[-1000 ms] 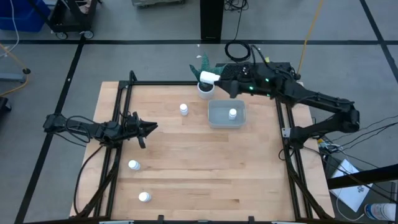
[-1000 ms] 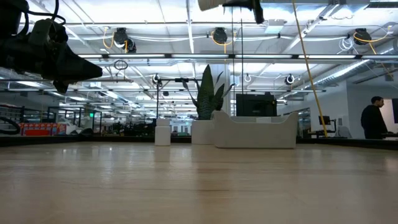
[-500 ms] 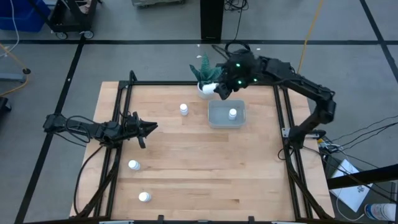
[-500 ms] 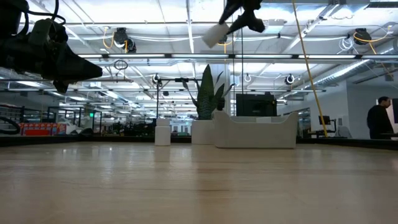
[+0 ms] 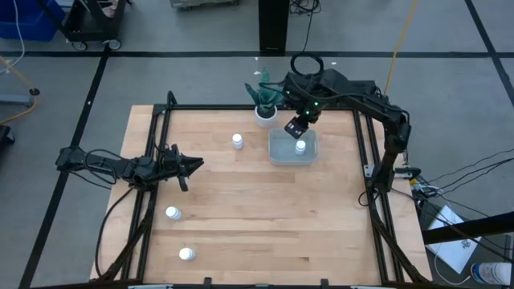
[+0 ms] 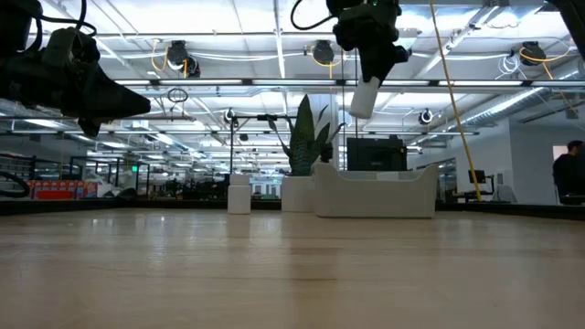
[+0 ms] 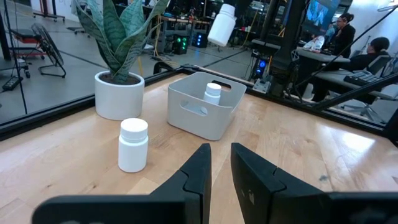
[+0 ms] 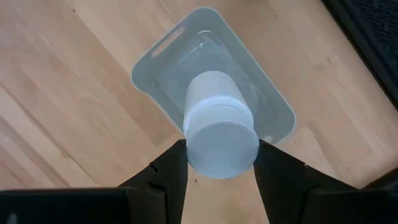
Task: Pick and place pill bottles into a basket
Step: Put the white pill bottle into the gray bin
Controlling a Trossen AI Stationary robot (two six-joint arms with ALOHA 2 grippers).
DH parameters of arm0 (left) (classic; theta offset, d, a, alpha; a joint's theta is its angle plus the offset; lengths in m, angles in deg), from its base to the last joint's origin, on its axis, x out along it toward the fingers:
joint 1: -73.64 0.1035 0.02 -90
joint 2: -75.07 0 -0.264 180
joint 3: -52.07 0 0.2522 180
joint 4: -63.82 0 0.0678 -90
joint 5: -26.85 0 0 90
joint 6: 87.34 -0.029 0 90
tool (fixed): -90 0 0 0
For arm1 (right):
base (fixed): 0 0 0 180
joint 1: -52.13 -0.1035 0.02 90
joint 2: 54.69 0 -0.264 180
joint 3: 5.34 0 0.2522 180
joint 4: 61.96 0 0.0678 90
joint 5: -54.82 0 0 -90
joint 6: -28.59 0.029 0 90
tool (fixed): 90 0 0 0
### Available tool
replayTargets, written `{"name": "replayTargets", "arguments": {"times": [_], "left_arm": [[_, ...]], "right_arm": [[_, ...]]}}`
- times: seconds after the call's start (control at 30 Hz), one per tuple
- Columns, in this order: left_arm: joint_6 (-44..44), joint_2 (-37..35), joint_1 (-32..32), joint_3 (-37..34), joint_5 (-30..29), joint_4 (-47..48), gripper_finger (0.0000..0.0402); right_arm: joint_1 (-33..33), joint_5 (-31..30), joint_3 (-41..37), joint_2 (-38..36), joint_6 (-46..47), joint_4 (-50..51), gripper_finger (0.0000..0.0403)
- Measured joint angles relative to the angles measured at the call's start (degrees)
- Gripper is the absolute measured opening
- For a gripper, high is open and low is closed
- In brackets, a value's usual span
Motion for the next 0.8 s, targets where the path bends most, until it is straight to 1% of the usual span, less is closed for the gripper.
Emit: {"name": "replayTargets", "arguments": {"times": [0.23, 0.3, 0.43, 0.5, 0.53, 0.67, 0.8], "left_arm": [[0.0, 0.02, 0.0, 0.0, -0.01, 0.0, 0.0065], [0.0, 0.02, 0.02, 0.0, -0.01, 0.0, 0.0065], [0.0, 0.01, 0.01, 0.0, -0.01, 0.0, 0.0065], [0.0, 0.02, 0.0, 0.0, -0.01, 0.0, 0.0065], [0.0, 0.02, 0.0, 0.0, 0.01, 0.0, 0.0065], [0.0, 0.02, 0.0, 0.0, -0.01, 0.0, 0.0065], [0.0, 0.02, 0.01, 0.0, 0.0, 0.0, 0.0065]], "right_arm": [[-2.26, -0.2, -0.05, -0.82, 3.86, 0.13, 0.0148], [-3.27, -0.24, -1.16, -0.81, 4.52, -0.07, 0.0148], [-4.87, -0.51, -7.26, -1.07, 6.26, 0.21, 0.0148], [-5.53, -2.15, -10.66, -1.93, 6.88, -0.04, 0.0148], [-5.73, -3.0, -12.35, -2.68, 7.33, -0.07, 0.0148], [-5.77, -2.99, -19.06, -5.74, 8.48, -0.17, 0.0148], [-5.92, -2.89, -24.62, -9.3, 10.17, -5.45, 0.0148]]}}
